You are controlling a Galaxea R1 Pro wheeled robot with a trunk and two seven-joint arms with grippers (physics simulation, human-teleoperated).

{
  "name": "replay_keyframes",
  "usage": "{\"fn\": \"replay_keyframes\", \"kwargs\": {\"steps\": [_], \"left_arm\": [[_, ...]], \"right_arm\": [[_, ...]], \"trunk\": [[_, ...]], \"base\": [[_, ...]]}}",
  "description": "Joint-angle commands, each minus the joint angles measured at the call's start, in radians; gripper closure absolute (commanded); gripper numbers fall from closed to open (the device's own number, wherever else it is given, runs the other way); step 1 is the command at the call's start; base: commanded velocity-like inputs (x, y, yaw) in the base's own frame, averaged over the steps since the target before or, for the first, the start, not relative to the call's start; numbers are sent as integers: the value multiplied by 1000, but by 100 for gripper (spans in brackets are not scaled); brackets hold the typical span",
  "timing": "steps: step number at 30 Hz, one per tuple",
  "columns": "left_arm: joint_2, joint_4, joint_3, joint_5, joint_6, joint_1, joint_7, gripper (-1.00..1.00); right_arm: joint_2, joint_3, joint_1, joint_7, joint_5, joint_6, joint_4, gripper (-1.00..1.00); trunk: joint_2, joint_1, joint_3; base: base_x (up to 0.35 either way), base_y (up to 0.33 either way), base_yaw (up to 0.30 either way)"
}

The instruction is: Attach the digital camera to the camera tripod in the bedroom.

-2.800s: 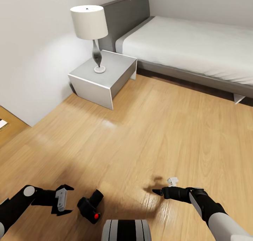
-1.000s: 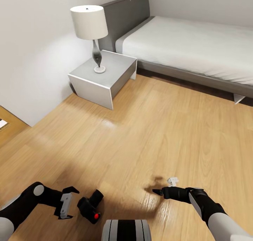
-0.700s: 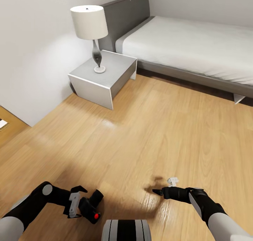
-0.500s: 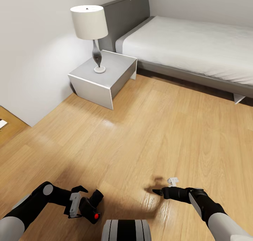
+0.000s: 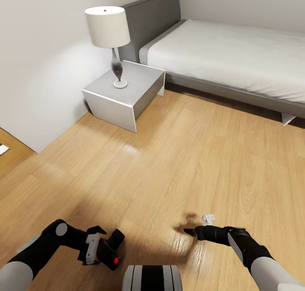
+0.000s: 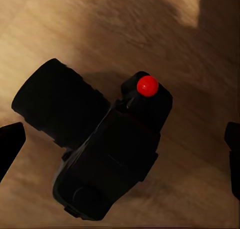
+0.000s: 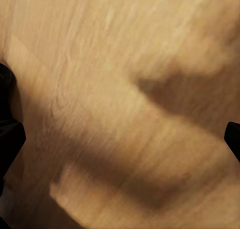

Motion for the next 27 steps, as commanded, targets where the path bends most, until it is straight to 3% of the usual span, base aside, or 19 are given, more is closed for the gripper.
{"fn": "replay_keyframes", "kwargs": {"steps": [1,4,9,27], "left_arm": [[-4,-1,-2,-18,1,0,1,-100],[-22,0,-2,-79,18,-1,12,-100],[-38,4,-2,-137,26,0,32,-100],[-41,3,-3,-161,30,0,43,-100]], "right_arm": [[1,-8,0,6,5,8,-1,-100],[1,-8,0,7,5,8,-1,-100],[0,-8,0,8,5,8,-1,-100],[-1,-8,0,8,5,10,-1,-100]], "trunk": [[0,0,-1],[0,0,-1],[0,0,-1],[0,0,-1]], "base": [[0,0,0],[0,0,0],[0,0,0],[0,0,0]]}}
